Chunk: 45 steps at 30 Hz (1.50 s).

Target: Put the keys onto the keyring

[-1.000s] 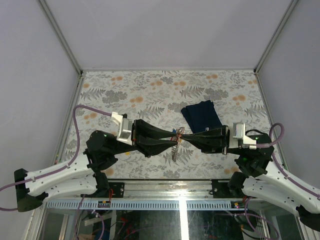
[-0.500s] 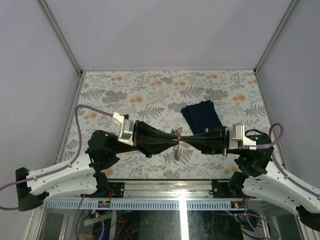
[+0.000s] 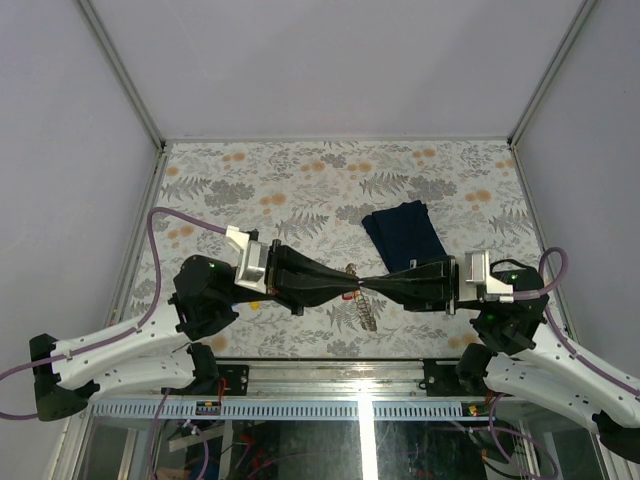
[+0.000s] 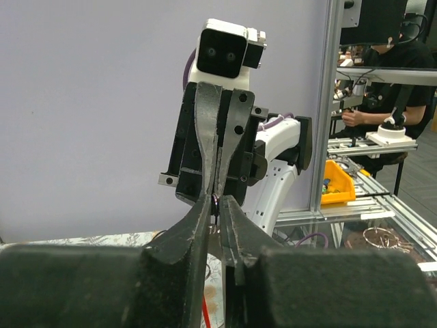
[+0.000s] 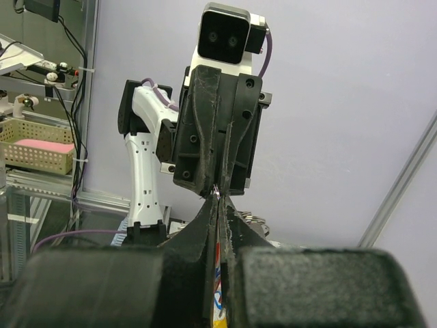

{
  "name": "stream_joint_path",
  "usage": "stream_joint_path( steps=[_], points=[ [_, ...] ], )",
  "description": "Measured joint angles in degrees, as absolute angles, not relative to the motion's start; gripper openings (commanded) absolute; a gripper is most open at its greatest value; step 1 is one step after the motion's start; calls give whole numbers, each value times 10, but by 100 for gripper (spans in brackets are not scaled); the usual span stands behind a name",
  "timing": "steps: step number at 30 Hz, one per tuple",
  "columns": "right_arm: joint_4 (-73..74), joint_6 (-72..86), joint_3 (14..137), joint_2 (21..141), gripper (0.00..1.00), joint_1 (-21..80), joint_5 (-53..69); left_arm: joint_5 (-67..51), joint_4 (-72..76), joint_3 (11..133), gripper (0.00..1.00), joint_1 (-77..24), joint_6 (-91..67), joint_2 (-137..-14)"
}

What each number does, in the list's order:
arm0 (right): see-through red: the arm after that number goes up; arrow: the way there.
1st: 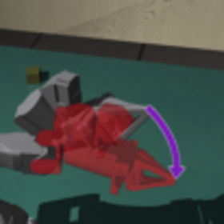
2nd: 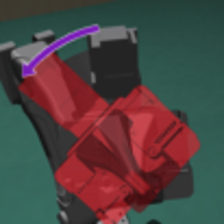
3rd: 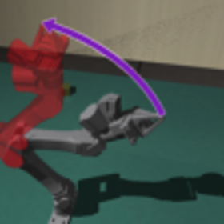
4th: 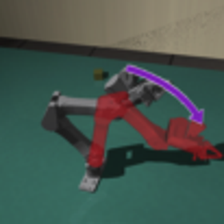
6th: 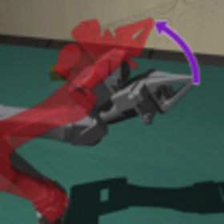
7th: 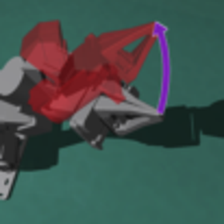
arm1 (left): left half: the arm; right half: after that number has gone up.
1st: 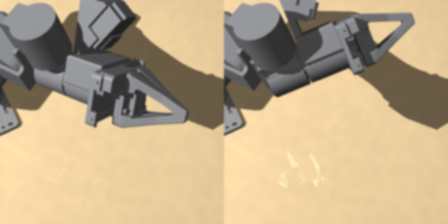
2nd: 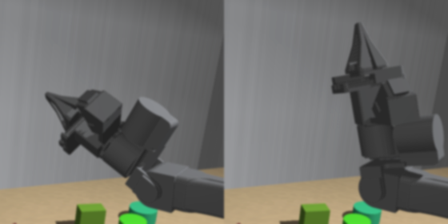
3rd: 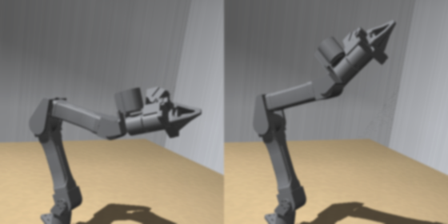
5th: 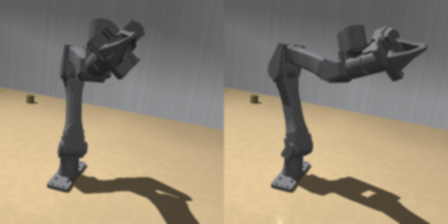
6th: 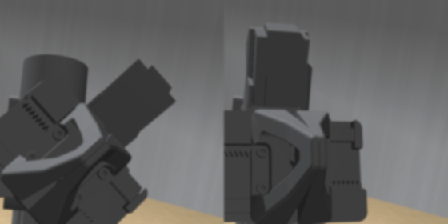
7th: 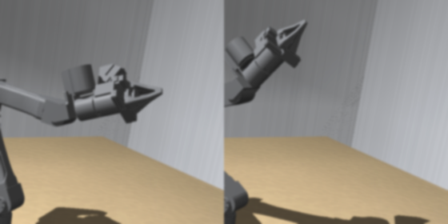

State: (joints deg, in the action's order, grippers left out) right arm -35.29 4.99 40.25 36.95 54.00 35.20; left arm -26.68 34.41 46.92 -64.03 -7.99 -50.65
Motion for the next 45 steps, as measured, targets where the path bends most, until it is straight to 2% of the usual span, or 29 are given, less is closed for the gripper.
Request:
stream_joint_path(
  steps=[5, 21, 29, 39, 45],
  points=[
    [-351, 50, 402, 368, 0, 540, 355, -283, 322, 485, 25, -640, -68, -513],
    [-353, 50, 402, 354, 0, 540, 340, -281, 312, 488, 26, -640, -65, -514],
    [-354, 50, 402, 354, 0, 540, 335, -278, 314, 483, 17, -640, -65, -513],
    [-355, 50, 402, 355, 0, 540, 337, -276, 319, 483, 1, -640, -65, -515],
    [-352, 50, 402, 355, 3, 540, 337, -276, 316, 484, 0, -640, -50, -515]
  ],
)
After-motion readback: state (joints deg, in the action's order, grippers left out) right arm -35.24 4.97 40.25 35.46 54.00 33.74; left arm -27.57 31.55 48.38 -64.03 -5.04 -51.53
